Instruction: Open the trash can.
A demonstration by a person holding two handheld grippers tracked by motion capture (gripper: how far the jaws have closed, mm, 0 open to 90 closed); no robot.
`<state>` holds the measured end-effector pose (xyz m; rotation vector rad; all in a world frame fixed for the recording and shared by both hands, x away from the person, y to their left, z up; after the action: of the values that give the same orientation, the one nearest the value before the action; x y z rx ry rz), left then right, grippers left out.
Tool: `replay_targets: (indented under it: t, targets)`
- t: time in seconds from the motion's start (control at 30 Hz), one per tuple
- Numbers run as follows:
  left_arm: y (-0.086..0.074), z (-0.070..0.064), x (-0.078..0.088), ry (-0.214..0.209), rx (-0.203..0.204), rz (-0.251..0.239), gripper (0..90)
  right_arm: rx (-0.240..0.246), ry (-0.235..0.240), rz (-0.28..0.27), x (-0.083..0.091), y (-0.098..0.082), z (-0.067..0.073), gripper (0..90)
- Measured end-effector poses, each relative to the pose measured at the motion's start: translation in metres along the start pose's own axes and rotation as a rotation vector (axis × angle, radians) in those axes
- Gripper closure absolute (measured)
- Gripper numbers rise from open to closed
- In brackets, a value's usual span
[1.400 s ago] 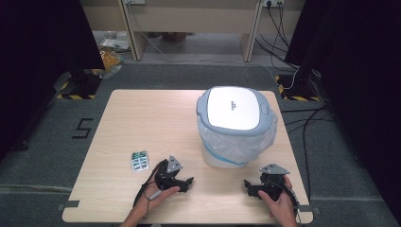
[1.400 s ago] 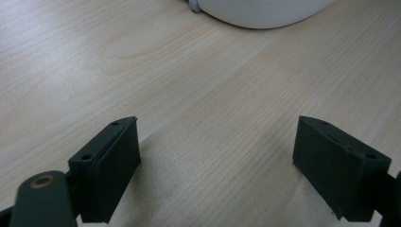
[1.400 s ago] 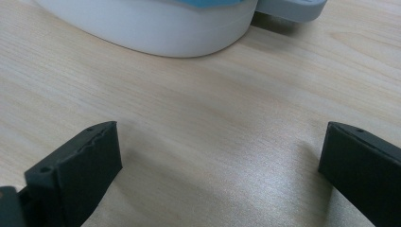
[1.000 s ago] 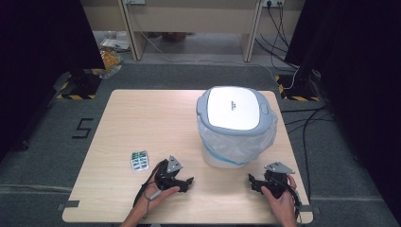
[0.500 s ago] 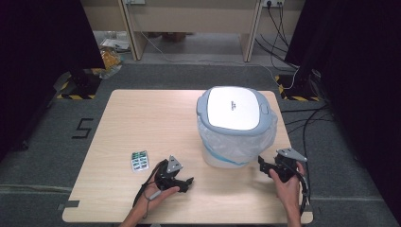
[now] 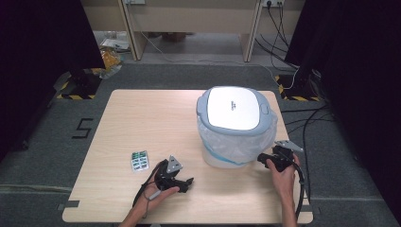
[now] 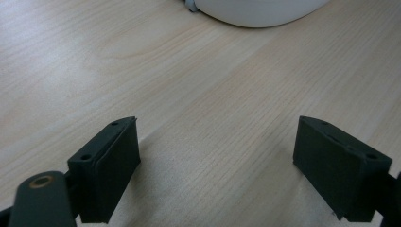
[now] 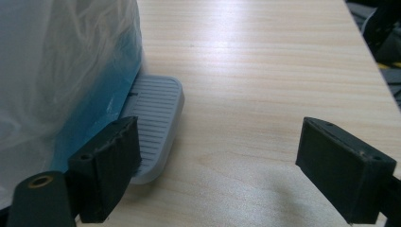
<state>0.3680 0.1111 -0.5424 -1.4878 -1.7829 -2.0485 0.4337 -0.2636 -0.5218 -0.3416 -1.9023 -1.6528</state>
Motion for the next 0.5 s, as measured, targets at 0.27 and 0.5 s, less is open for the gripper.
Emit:
replay_targets:
  t: [0.27, 0.5]
  targets:
    - [-0.001, 0.0, 0.0, -0.005, 0.0, -0.004, 14.6, -0.028, -0.044, 0.005, 0.006, -0.005, 0.009, 16.6]
    - [-0.001, 0.0, 0.001, -0.006, -0.003, -0.002, 14.6, -0.096, 0.058, -0.006, 0.019, -0.021, 0.013, 16.6]
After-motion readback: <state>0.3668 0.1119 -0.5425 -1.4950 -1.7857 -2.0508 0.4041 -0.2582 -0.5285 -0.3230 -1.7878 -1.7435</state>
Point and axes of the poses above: each handheld gripper's, and its own axes: x roughly backward along the jaws, y roughly out of its top, z roughly to its left, the point moved 3 cm from there along -x, roughly forward along the jaws, and after that the axes turned 8 degrees about x, right-handed, at the moved point
